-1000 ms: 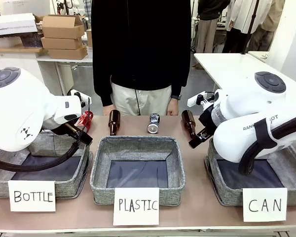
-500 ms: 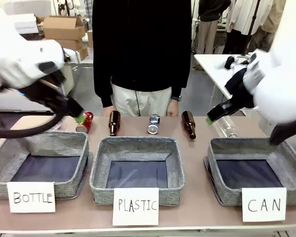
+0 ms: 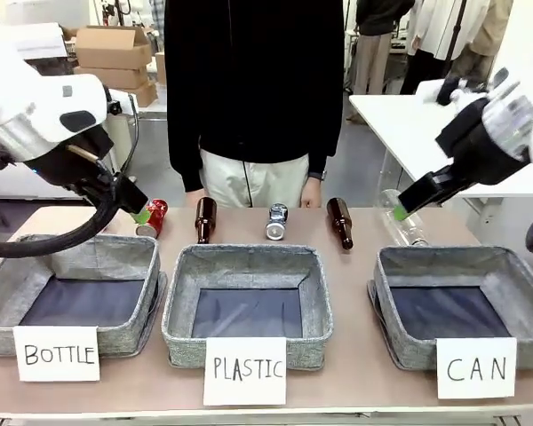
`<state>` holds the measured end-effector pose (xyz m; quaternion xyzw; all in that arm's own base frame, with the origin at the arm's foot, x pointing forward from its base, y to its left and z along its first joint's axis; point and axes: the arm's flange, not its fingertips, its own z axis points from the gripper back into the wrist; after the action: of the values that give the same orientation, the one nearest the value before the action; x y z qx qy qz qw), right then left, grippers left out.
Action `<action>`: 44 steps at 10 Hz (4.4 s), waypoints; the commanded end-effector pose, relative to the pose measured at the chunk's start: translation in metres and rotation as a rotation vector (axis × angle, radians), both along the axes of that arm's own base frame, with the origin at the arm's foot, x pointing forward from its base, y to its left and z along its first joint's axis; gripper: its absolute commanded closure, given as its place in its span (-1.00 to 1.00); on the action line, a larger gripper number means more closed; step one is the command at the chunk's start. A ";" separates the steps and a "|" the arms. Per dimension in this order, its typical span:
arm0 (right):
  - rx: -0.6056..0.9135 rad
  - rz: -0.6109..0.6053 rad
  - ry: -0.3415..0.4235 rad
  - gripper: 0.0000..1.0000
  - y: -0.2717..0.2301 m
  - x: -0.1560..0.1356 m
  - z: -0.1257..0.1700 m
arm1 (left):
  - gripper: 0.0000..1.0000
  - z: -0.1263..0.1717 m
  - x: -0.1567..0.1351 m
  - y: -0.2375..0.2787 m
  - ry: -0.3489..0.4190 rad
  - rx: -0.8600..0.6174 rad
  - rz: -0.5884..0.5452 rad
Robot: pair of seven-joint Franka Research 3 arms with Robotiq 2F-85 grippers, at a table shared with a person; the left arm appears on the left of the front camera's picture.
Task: Sort the can waste into the basket.
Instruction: Pick up the can waste from the table and place it in the right Fabric basket.
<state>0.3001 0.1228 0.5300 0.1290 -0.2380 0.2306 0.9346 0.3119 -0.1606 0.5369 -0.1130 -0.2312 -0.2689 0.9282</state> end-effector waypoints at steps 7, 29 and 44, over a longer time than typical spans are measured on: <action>1.408 -0.315 0.551 -1.00 -0.139 -0.011 -0.020 | -1.00 -0.036 -0.014 0.163 0.321 -1.225 -0.072; 1.157 -0.152 0.520 -1.00 -0.170 0.011 -0.007 | -1.00 0.018 0.086 0.183 0.377 -0.814 0.151; 1.157 -0.152 0.520 -1.00 -0.170 0.011 -0.007 | -1.00 0.121 -0.119 0.269 0.112 -0.780 0.160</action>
<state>0.3083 -0.0476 0.5210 0.6380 -0.0873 -0.0507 0.7634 0.1942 0.1107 0.6561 -0.4546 -0.2733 -0.0795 0.8440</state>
